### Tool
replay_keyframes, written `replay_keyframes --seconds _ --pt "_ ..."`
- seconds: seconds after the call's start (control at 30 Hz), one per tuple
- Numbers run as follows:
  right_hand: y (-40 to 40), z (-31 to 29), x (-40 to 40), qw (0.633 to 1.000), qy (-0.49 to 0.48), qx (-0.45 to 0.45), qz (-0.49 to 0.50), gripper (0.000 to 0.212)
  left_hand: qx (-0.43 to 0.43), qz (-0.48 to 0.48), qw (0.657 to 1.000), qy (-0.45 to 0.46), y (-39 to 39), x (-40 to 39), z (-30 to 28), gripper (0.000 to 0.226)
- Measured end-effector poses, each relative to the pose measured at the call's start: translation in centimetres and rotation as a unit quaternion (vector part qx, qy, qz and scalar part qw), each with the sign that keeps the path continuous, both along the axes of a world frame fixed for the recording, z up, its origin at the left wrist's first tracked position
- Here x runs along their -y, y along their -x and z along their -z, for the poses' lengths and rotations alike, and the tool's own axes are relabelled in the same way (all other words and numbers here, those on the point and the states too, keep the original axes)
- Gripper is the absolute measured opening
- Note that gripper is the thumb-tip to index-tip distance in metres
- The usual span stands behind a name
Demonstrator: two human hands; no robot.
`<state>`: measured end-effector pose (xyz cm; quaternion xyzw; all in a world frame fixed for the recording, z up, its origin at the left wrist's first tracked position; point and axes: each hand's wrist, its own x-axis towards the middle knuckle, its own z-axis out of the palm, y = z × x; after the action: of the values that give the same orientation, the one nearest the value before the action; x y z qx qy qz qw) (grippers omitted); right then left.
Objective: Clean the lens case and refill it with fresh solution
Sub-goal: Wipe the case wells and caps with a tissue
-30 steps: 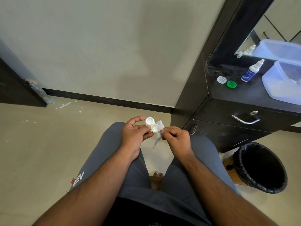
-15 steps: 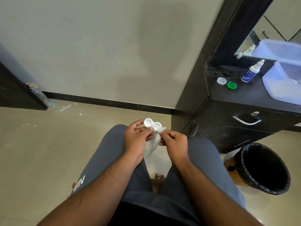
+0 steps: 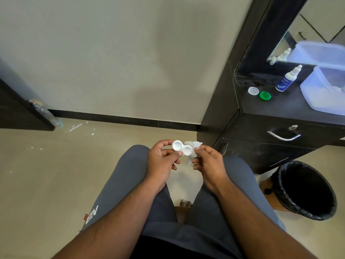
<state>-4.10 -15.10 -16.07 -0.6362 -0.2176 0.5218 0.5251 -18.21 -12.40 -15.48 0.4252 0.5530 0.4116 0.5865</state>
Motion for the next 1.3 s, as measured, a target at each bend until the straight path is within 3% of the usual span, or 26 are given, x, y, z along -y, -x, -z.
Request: replay_keyframes --seconds 0.13,0.27,0.47,0.63,0.73,0.87,1.13,1.3 --pt "0.3 -0.1 0.2 0.999 -0.029 -0.036 -0.028 0.02 -0.029 0.025 0.999 -0.003 -0.2 0.1 0.1 0.031" --pt "0.1 0.4 0.1 0.999 -0.046 -0.014 -0.019 0.021 -0.031 0.058 0.998 0.014 0.0 0.0 0.0 0.038" --pt "-0.4 0.9 -0.1 0.999 -0.049 0.004 -0.008 0.017 0.097 0.027 0.982 0.157 1.1 -0.8 -0.6 0.022" --pt "-0.6 0.8 -0.3 0.998 -0.058 -0.033 0.005 0.018 0.135 0.036 0.976 0.167 1.2 -1.1 -0.3 0.027" --pt "-0.7 0.8 -0.2 0.998 -0.059 -0.001 0.0 0.02 0.141 0.057 0.973 0.173 1.2 -1.0 -0.2 0.036" --pt "-0.7 1.0 -0.1 0.997 -0.068 0.041 0.005 0.019 0.081 0.092 0.982 0.143 0.9 -0.8 0.4 0.043" --pt "-0.4 0.6 0.0 0.994 -0.074 0.055 0.057 0.019 -0.12 0.117 0.986 0.006 -0.4 0.5 0.8 0.06" --pt "0.0 0.3 0.0 0.991 -0.09 0.065 0.076 0.018 -0.165 0.115 0.978 -0.053 -1.2 0.8 0.6 0.049"
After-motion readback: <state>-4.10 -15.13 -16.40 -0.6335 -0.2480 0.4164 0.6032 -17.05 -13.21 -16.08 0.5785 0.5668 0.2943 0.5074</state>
